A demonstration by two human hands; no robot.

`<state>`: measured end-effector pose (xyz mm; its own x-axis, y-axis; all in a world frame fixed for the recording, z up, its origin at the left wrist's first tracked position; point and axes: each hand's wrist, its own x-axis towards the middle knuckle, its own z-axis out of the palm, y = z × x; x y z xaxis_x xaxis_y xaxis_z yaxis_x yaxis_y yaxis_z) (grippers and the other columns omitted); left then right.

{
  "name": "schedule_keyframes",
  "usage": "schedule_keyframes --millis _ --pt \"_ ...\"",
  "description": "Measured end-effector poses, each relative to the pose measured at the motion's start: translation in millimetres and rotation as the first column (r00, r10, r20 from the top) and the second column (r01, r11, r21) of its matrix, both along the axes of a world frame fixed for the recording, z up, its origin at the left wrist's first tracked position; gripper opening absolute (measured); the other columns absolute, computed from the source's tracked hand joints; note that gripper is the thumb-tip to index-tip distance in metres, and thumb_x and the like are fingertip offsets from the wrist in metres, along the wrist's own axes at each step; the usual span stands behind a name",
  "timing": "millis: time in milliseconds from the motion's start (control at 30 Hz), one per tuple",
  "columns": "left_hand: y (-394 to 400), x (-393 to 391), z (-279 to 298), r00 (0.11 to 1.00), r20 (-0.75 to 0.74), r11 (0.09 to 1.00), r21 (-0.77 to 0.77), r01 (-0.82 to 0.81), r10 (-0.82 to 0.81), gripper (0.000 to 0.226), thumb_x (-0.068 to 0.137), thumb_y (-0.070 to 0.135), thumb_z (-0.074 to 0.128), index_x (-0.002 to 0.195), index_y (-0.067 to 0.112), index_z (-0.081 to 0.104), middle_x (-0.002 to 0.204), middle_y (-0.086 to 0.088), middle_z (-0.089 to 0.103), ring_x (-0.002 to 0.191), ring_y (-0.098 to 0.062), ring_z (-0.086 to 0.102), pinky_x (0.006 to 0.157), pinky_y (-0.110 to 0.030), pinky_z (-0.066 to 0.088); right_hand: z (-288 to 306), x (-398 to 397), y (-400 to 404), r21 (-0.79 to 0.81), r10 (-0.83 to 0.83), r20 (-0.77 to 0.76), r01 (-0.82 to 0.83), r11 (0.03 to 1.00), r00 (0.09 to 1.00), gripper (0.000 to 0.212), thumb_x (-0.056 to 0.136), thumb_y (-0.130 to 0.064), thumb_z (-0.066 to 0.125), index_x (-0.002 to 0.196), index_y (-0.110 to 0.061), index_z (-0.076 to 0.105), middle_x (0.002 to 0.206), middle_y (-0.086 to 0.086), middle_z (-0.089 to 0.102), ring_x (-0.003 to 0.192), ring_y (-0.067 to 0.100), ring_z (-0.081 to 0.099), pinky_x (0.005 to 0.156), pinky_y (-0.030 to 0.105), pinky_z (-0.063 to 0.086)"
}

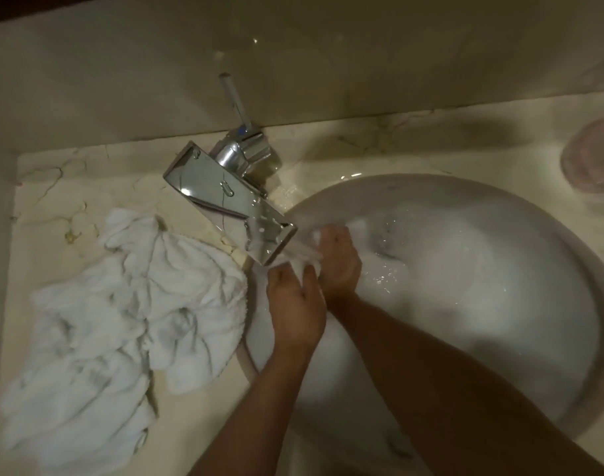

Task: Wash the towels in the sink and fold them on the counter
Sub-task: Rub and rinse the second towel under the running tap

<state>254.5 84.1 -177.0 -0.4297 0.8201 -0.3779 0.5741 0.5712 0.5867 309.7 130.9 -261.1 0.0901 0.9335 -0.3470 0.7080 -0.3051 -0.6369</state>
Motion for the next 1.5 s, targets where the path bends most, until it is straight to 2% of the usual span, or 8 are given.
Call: schedule_keyframes --millis 167,533,667,767,867,1067,1333,1500 --pt "5.1 -3.9 11.5 0.972 0.094 0.973 0.053 -0.223 0.218 0.039 0.105 0.033 0.039 0.125 0.006 0.061 0.116 0.0 0.062 0.11 -0.015 0.058 0.098 -0.027 0.042 32.2 20.8 23.0 -0.363 -0.233 -0.123 0.175 0.915 0.965 0.046 0.098 -0.05 0.04 0.121 -0.017 0.064 0.116 0.009 0.067 0.11 0.031 0.062 0.082 0.034 0.041" --pt "-42.8 -17.2 8.1 0.996 -0.017 0.994 0.07 -0.083 0.085 0.05 0.102 0.05 0.035 0.088 0.01 0.062 0.079 -0.001 0.061 0.08 -0.023 0.062 0.072 -0.027 0.045 3.8 -23.5 -44.4 0.249 -0.108 -0.036 0.114 0.962 0.993 0.027 0.091 -0.03 0.049 0.108 -0.01 0.05 0.112 0.023 0.066 0.101 0.042 0.065 0.083 0.05 0.058" --pt "-28.0 -12.1 11.9 0.995 0.097 1.0 -0.023 -0.018 0.02 0.033 0.103 0.031 0.046 0.112 0.004 0.063 0.082 0.007 0.061 0.075 -0.012 0.061 0.06 -0.008 0.036 12.1 -9.8 -9.1 -0.034 -0.192 -0.135 0.189 0.981 0.972 0.013 0.098 -0.03 0.05 0.108 -0.022 0.054 0.107 -0.003 0.058 0.104 0.023 0.057 0.084 0.021 0.045" --pt "-2.9 -9.0 20.2 0.988 0.145 0.998 -0.049 -0.049 0.055 0.037 0.093 0.041 0.064 0.119 0.016 0.06 0.101 0.009 0.062 0.09 -0.008 0.059 0.077 -0.018 0.042 15.8 1.6 17.1 -0.19 -0.061 -0.021 0.056 0.98 0.998 0.026 0.1 -0.034 0.049 0.12 -0.018 0.053 0.113 0.005 0.06 0.099 0.026 0.059 0.08 0.035 0.046" --pt "4.6 -5.6 34.9 0.949 0.286 0.984 0.082 -0.16 0.131 0.006 0.093 0.033 0.065 0.099 0.033 0.064 0.094 0.015 0.067 0.087 0.001 0.063 0.084 -0.026 0.052 24.0 18.1 23.1 -0.299 -0.242 -0.295 0.152 0.942 0.924 0.04 0.094 -0.051 0.043 0.114 -0.022 0.063 0.109 0.006 0.067 0.099 0.026 0.061 0.084 0.036 0.045" --pt "-4.7 0.1 -13.7 0.904 -0.295 0.947 -0.011 0.321 -0.31 0.032 0.102 0.025 0.04 0.107 0.001 0.06 0.115 -0.016 0.057 0.099 -0.032 0.056 0.08 -0.036 0.045 21.9 24.6 -54.4 -0.276 -0.45 -0.552 0.355 0.893 0.702 0.047 0.088 -0.056 0.039 0.108 -0.018 0.058 0.098 -0.001 0.062 0.093 0.018 0.06 0.087 0.038 0.047" --pt "28.8 -9.0 -62.1 0.877 -0.29 0.922 -0.062 0.383 -0.384 0.027 0.079 0.013 0.071 0.101 0.019 0.056 0.089 -0.001 0.061 0.07 -0.009 0.052 0.059 -0.023 0.041 -13.7 4.3 -53.2 0.15 -0.326 -0.212 0.36 0.921 0.921 0.02 0.088 -0.033 0.041 0.104 -0.023 0.044 0.102 0.01 0.056 0.085 0.017 0.051 0.071 0.038 0.05" --pt "37.0 -0.3 -65.2 0.889 -0.323 0.944 -0.063 0.323 -0.326 0.017 0.085 0.032 0.073 0.085 0.02 0.061 0.067 0.002 0.063 0.057 -0.017 0.059 0.054 -0.027 0.049 -20.2 20.3 -17.4 -0.054 -0.212 0.04 0.214 0.975 0.976 0.034 0.099 -0.04 0.043 0.119 -0.018 0.059 0.112 -0.001 0.057 0.097 0.016 0.057 0.078 0.026 0.044"
